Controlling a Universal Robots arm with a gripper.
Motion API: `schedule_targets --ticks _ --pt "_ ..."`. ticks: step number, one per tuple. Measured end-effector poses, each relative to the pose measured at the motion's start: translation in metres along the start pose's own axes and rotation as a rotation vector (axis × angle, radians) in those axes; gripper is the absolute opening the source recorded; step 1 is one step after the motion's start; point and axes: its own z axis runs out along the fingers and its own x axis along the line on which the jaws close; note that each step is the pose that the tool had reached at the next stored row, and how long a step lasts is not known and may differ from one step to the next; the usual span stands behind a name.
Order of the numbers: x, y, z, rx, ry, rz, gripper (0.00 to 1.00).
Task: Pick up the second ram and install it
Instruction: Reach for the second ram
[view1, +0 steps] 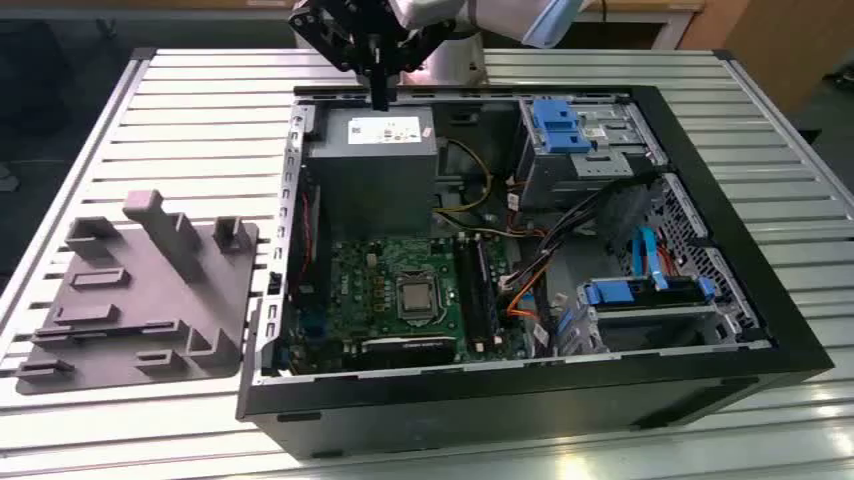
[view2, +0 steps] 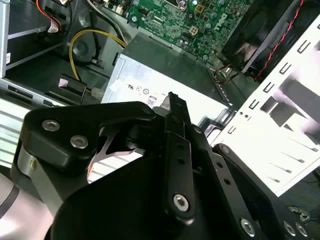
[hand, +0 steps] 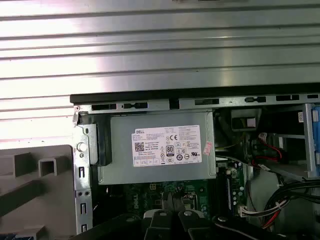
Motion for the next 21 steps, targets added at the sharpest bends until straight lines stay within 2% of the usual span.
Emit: schedule_targets --ticks 9,21 --pt "0.0013 -0.0001 0.0000 0.0000 0.0000 0.000 0.11" --pt "0.0102 -0.0008 -0.0003 0.0000 0.0000 0.000 0.11"
